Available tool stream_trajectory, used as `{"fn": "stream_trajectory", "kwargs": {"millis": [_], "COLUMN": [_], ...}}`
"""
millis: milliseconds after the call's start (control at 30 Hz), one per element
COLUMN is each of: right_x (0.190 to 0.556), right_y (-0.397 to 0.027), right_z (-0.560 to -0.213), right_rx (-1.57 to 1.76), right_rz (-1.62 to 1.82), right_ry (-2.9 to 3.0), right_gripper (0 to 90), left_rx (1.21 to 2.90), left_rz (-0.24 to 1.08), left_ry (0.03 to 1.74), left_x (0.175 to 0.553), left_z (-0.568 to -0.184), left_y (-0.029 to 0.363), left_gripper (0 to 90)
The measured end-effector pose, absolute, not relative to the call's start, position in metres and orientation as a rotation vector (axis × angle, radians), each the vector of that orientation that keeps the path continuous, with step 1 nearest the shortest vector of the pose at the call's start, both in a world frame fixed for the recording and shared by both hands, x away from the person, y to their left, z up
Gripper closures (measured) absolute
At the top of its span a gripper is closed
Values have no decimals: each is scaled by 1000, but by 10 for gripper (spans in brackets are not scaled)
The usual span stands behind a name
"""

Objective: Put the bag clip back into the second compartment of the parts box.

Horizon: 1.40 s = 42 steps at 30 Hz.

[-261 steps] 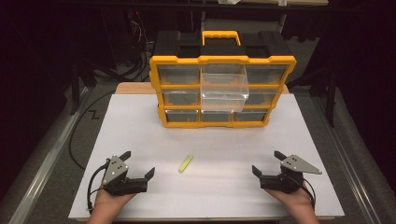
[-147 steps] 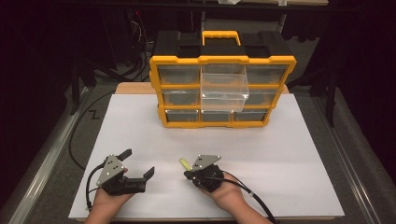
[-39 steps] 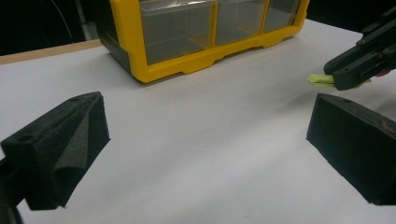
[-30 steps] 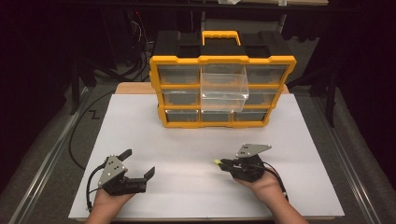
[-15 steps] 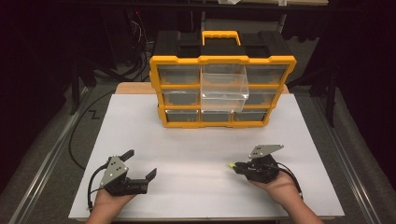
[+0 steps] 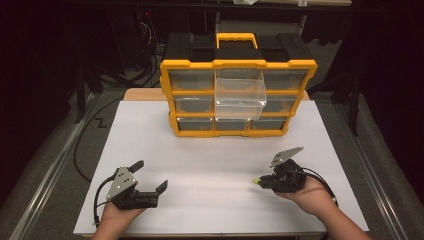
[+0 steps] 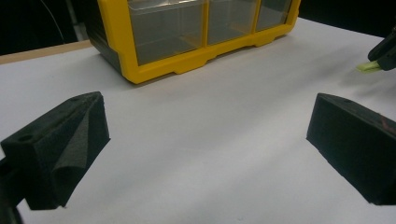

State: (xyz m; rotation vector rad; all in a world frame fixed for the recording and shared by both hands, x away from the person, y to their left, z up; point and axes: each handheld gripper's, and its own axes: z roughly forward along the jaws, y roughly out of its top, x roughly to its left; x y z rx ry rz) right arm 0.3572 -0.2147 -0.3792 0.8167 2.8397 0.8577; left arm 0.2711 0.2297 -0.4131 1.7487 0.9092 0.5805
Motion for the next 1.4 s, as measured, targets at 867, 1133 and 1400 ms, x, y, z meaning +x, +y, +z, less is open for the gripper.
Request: {"fn": "stream_trajectory", "kwargs": {"millis": [867,1133,1400], "right_x": [375,378,381], "right_y": [-202,-199,-198], "right_z": [-331,-311,-288], "right_rx": [689,661,637], "right_rz": [631,609,591], "right_ry": [3071,3098,3127], "right_gripper": [792,792,792], "left_rx": [1744,1750,1747], "left_rz": [581,584,586], "left_ry": [910,910,909], "left_x": [271,271,271], "left_z": [-414,-414,-414], "left_y": [230,230,230], "left_gripper": [2,2,2]}}
